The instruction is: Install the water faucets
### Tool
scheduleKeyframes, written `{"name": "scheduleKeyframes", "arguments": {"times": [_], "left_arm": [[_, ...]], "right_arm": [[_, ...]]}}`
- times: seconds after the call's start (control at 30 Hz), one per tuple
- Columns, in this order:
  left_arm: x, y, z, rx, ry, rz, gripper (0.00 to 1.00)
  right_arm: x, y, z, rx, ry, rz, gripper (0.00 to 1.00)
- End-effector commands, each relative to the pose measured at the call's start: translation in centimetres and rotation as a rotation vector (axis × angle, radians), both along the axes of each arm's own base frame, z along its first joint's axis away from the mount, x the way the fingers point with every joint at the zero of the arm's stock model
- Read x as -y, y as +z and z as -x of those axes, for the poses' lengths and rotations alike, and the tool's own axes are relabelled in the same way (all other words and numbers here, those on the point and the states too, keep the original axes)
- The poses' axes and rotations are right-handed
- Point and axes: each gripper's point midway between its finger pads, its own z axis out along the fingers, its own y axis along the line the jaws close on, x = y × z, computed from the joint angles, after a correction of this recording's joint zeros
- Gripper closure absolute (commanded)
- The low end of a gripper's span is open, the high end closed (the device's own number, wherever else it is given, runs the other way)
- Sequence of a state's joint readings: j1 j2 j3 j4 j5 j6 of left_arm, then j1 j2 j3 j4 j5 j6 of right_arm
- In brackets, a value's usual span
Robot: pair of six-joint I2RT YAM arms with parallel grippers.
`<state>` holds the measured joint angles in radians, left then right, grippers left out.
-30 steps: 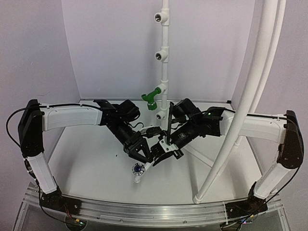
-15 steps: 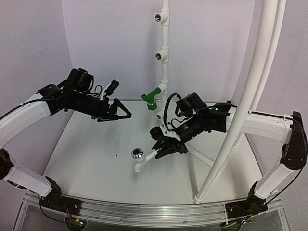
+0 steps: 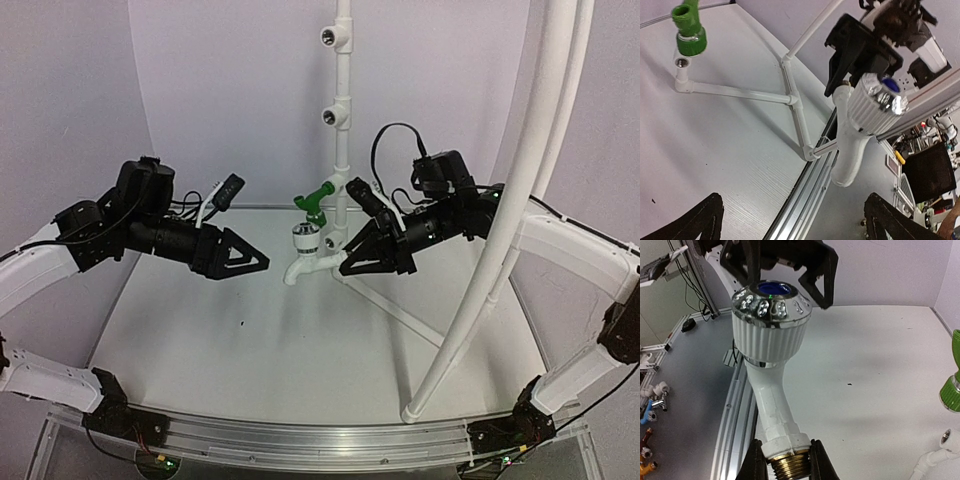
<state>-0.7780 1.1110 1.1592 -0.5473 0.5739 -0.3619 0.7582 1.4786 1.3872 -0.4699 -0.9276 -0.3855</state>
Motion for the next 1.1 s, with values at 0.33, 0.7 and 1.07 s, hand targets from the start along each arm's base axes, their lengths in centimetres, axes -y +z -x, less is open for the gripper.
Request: {"name": "scheduleKeyframes", "arguments": {"times": [0.33, 0.7, 1.07], "left_arm": [[4.0, 5.6, 2.0, 0.091, -0.201, 0.161, 0.10], [5.7, 5.4, 1.2, 0.022, -0.207, 0.204, 0.35], [7.3, 5.8, 1.1, -0.041, -0.245, 0.257, 0.57]], "right_arm": [[-2.6, 3.0, 0.4, -0.247, 0.085, -0.068, 1.00], [-3.1, 3.5, 0.0, -0.227, 0.093, -0.081, 1.00], [-3.5, 3.6, -0.5, -0.197, 0.090, -0.084, 1.00]]}}
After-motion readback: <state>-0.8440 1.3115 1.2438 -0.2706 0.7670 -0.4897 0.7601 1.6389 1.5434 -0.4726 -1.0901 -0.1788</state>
